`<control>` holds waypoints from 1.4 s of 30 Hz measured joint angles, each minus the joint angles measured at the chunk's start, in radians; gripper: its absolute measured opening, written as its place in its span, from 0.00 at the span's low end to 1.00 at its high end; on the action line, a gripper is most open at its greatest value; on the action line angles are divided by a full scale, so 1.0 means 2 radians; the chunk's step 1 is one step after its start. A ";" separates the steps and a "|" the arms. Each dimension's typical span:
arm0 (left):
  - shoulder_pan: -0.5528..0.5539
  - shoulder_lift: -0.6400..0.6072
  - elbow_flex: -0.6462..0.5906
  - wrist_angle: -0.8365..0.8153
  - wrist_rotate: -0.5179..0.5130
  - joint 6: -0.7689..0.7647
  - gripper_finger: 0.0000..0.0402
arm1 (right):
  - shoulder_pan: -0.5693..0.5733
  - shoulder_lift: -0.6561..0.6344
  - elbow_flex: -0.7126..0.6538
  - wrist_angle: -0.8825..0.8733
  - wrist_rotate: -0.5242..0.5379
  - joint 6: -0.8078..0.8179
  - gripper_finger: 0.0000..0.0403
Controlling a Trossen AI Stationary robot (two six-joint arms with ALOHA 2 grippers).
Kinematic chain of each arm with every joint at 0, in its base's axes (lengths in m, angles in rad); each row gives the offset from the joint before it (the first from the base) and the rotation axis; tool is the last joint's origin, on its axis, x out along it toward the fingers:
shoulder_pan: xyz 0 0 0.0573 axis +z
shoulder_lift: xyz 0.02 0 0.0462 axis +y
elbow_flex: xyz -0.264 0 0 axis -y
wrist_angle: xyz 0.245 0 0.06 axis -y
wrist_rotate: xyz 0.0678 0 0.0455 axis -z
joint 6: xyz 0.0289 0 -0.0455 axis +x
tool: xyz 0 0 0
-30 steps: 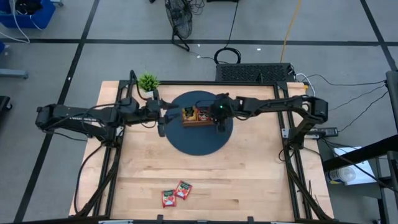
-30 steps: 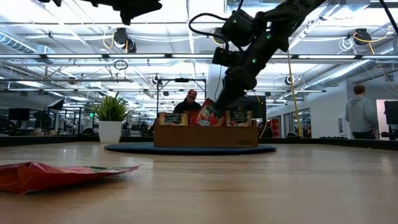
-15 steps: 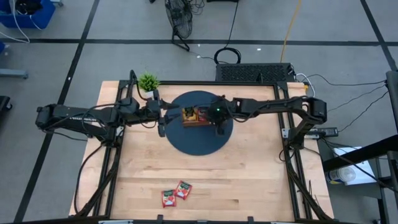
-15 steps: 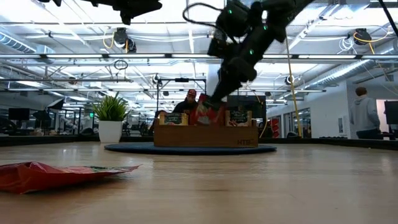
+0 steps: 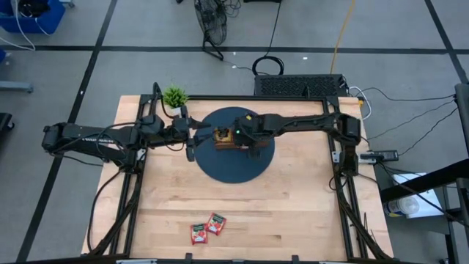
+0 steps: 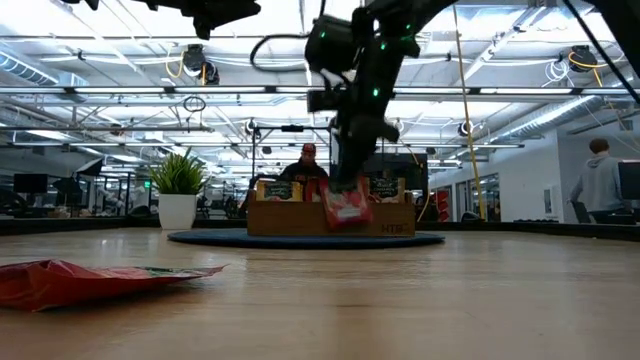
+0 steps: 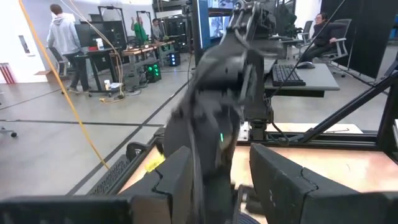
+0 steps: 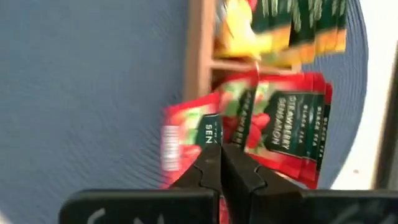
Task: Pick & Place Tea
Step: Put the red tea bag into the middle section of the wooden organizer
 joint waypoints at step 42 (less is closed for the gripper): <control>0.000 0.000 0.000 0.000 0.000 0.000 0.41 | 0.014 -0.008 -0.040 0.095 0.073 -0.001 0.00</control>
